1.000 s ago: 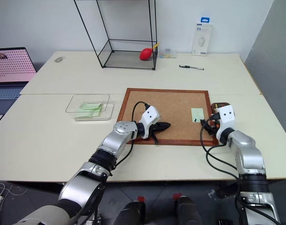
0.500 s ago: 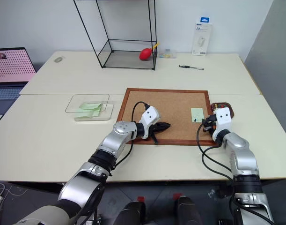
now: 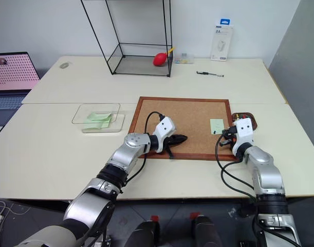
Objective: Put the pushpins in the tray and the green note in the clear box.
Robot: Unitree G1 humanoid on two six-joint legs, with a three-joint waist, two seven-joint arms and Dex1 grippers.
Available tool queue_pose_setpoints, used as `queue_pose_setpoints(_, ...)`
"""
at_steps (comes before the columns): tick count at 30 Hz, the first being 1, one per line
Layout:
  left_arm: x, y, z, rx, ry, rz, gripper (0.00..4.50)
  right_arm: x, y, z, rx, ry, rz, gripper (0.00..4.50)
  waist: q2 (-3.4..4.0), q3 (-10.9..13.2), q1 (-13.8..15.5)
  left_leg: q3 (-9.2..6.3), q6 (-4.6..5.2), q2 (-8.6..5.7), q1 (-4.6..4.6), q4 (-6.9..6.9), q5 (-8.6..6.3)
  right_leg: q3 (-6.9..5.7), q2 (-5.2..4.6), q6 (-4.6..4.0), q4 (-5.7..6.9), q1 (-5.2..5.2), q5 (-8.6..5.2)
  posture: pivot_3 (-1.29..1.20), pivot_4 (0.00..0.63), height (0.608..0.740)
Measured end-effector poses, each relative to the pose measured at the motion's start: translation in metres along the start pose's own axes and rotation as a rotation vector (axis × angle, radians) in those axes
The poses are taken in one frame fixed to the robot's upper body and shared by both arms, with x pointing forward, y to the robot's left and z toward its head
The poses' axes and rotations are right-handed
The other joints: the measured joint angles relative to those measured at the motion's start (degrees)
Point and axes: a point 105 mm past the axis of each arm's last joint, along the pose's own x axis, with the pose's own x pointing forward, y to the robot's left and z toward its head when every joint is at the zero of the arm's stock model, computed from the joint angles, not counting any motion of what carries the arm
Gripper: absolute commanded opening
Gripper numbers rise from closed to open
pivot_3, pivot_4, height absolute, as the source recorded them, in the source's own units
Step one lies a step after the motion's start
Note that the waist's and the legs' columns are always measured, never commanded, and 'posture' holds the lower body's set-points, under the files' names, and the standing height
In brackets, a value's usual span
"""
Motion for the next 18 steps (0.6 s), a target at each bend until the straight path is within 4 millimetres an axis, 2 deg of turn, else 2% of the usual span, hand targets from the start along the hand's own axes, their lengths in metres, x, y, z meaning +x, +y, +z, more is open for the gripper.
queue_pose_setpoints(3,0.001,-0.001,0.000,0.005,0.003,0.000,0.00,-0.002,0.008,0.019,-0.011,-0.066,0.032,0.01,0.00,0.00,-0.01,-0.02,0.00,0.00,0.00,0.00,0.00,-0.02,0.00,0.00,0.00,0.01,0.00,0.00,0.150,0.740)
queue_pose_setpoints(11,0.001,-0.001,0.000,0.012,0.006,0.000,0.00,-0.003,0.004,0.021,-0.018,-0.060,0.017,0.01,0.00,0.00,0.01,-0.01,0.00,0.00,0.00,0.00,0.00,-0.01,0.00,0.00,0.00,0.01,0.00,0.00,0.150,0.740)
queue_pose_setpoints(14,0.001,-0.001,0.000,0.013,0.007,0.000,0.00,-0.002,-0.010,0.027,-0.056,-0.054,-0.032,0.01,0.00,0.00,0.01,0.00,0.00,0.00,0.01,0.01,0.00,-0.01,0.00,0.00,0.00,0.01,0.00,0.00,0.150,0.740)
queue_pose_setpoints(18,0.001,-0.001,0.001,0.018,0.006,-0.003,0.00,-0.003,-0.046,0.025,-0.187,0.010,-0.170,0.01,0.00,-0.01,0.04,0.01,0.00,0.00,0.00,0.00,0.00,-0.01,0.00,0.00,-0.03,0.01,0.00,0.00,0.150,0.740)
